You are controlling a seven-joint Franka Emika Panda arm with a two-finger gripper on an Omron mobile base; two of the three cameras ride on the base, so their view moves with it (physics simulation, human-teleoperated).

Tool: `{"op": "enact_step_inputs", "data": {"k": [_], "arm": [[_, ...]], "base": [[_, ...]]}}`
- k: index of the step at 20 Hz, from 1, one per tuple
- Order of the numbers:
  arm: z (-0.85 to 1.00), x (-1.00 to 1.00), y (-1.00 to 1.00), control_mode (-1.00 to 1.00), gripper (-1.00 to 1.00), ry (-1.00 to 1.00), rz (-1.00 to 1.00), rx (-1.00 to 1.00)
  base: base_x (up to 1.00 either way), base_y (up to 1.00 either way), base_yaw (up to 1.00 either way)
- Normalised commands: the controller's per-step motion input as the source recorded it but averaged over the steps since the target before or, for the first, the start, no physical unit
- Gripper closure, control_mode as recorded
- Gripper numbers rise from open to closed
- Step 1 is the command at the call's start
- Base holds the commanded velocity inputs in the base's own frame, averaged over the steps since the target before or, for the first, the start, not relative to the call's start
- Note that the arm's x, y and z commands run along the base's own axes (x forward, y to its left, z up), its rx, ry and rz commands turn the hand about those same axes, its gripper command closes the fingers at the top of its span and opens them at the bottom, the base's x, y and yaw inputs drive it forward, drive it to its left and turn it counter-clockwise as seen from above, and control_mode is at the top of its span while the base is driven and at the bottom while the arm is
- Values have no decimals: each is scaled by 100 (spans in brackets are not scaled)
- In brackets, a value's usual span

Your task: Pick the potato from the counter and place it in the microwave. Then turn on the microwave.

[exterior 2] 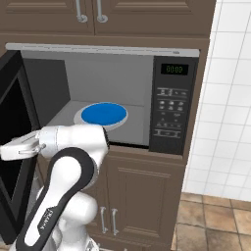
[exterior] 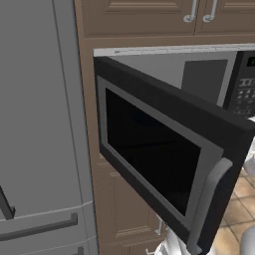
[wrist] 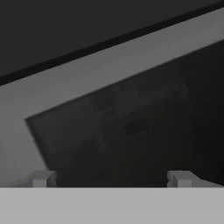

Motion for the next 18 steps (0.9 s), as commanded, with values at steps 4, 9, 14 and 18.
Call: {"op": "enact_step_inputs", "data": {"k": [4,9,14,18], "arm": [[0,-18,36,-100,-100,1,0,0],[0,-16,28,-100,-100,1,0,0],[0,-14,28,-100,-100,0,0,0],[0,-12,31,-100,-100,0,0,0]], "base": [[0,0,0],[0,0,0],[0,0,0],[0,0,0]]}}
